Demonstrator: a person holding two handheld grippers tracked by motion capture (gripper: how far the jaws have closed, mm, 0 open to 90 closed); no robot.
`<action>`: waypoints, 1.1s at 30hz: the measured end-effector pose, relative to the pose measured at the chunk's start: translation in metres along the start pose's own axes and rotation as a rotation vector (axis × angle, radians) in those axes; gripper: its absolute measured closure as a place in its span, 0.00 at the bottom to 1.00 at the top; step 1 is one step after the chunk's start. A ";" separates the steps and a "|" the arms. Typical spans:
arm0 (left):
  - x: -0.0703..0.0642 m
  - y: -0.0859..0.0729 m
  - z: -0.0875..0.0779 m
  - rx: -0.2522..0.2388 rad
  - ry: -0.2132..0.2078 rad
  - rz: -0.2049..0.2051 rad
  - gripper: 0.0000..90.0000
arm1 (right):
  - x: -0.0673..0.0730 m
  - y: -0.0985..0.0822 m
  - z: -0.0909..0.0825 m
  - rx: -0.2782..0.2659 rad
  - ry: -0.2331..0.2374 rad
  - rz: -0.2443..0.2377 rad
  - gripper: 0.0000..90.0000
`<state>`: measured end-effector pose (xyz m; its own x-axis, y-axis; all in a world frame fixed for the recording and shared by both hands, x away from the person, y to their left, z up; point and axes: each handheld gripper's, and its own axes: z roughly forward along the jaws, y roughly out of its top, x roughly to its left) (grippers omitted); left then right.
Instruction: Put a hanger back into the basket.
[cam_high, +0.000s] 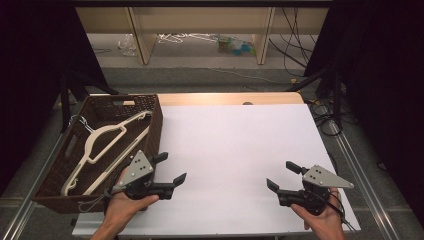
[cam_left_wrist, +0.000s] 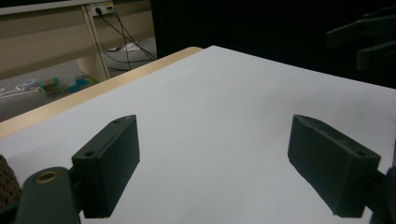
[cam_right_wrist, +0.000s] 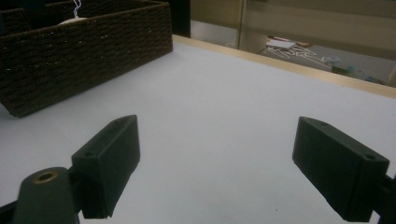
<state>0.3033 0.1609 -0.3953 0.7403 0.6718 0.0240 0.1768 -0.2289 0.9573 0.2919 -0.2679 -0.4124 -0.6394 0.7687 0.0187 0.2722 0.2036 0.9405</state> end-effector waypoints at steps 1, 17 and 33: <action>0.000 0.000 0.000 0.000 0.000 0.000 0.18 | 0.000 0.000 0.000 0.000 0.000 0.000 0.18; -0.003 -0.027 -0.017 -0.124 0.090 0.032 0.18 | 0.009 -0.006 0.001 -0.003 0.015 -0.030 0.18; 0.001 -0.028 -0.015 -0.131 0.061 0.001 0.18 | 0.015 -0.008 0.004 -0.022 0.051 -0.044 0.18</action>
<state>0.2895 0.1783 -0.4176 0.6992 0.7139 0.0384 0.0868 -0.1381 0.9866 0.2827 -0.2555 -0.4206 -0.6859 0.7276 -0.0060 0.2277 0.2224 0.9480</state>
